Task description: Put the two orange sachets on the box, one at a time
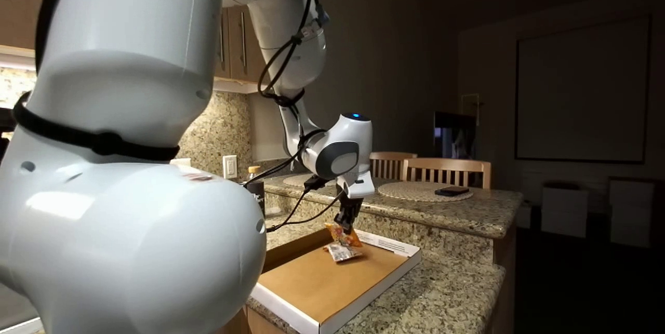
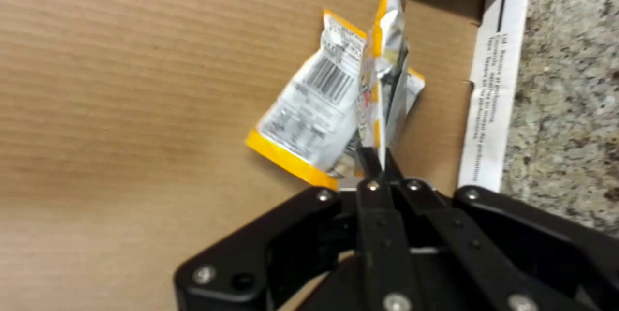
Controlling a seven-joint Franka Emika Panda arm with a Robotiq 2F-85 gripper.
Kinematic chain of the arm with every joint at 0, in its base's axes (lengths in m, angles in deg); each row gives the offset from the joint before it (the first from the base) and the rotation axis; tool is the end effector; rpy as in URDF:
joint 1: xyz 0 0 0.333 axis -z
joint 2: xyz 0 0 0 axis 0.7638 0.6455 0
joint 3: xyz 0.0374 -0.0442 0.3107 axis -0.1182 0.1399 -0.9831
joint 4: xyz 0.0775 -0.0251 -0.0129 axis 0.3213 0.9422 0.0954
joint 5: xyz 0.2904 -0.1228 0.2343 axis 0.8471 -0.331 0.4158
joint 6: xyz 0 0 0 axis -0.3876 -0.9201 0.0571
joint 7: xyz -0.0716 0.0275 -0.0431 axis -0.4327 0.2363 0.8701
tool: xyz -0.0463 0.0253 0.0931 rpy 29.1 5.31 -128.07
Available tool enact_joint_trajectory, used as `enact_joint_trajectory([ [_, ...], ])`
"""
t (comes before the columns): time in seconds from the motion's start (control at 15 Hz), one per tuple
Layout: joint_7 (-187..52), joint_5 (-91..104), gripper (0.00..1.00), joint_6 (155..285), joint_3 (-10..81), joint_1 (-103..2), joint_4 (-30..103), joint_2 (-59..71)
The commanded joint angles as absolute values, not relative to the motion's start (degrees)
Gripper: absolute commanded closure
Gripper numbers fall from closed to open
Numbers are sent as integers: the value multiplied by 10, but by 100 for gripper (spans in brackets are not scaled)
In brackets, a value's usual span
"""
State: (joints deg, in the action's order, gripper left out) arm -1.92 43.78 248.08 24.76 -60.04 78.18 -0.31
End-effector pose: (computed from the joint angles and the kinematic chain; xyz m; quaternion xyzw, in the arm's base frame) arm 0.5216 0.1275 0.2841 -0.7204 0.6629 -0.0110 0.2035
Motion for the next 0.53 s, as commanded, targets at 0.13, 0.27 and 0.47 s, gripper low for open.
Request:
enact_joint_trajectory([
  [0.13, -40, 566, 56, 2510, 221, -595, 919, -93],
  [0.27, -86, 605, 43, 2510, 229, -586, 943, -114],
  [0.47, -179, 627, 23, 2505, 258, -571, 976, -152],
])
